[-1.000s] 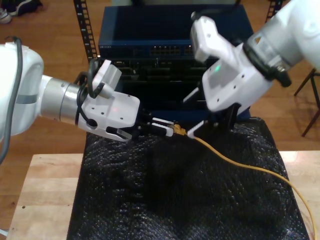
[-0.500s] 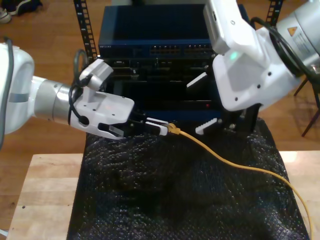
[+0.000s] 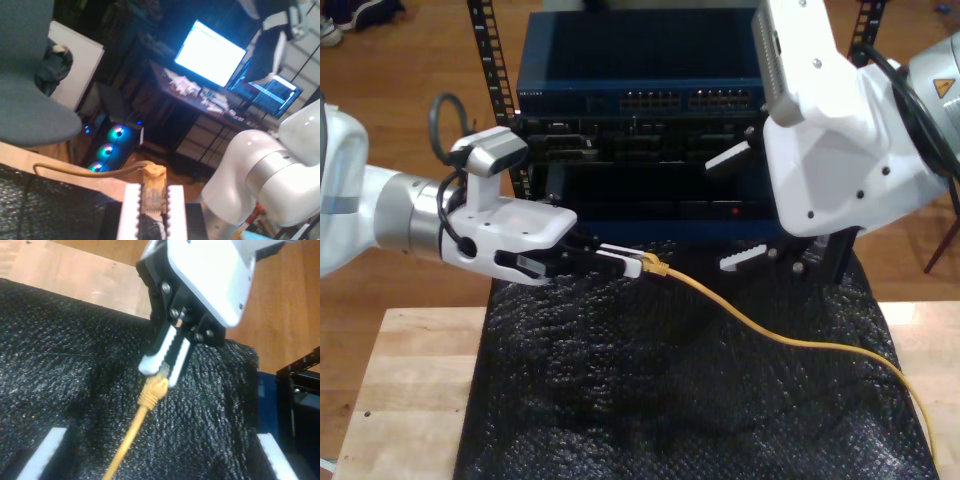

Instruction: Grab the cable and plug it in

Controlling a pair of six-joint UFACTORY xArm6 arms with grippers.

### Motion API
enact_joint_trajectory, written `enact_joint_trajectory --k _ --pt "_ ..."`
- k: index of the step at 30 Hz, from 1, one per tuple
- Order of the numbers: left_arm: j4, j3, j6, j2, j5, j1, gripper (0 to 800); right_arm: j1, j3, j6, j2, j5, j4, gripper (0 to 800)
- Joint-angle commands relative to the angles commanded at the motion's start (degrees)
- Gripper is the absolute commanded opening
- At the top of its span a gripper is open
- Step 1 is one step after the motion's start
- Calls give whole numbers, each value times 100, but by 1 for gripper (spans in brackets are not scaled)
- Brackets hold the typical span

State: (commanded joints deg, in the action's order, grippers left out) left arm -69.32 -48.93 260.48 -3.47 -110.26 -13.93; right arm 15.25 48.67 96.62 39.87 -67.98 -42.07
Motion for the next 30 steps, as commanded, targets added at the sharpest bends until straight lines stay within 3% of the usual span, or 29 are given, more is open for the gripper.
enact_joint_trajectory --k 12,19,30 --pt "-343 62 167 325 -501 -62 17 308 -404 149 149 738 -70 796" --pt "-360 70 264 492 -686 -149 17 888 -695 695 255 1371 -176 796" --pt "-554 97 352 756 -1319 -202 18 976 -1020 888 589 1538 -299 789"
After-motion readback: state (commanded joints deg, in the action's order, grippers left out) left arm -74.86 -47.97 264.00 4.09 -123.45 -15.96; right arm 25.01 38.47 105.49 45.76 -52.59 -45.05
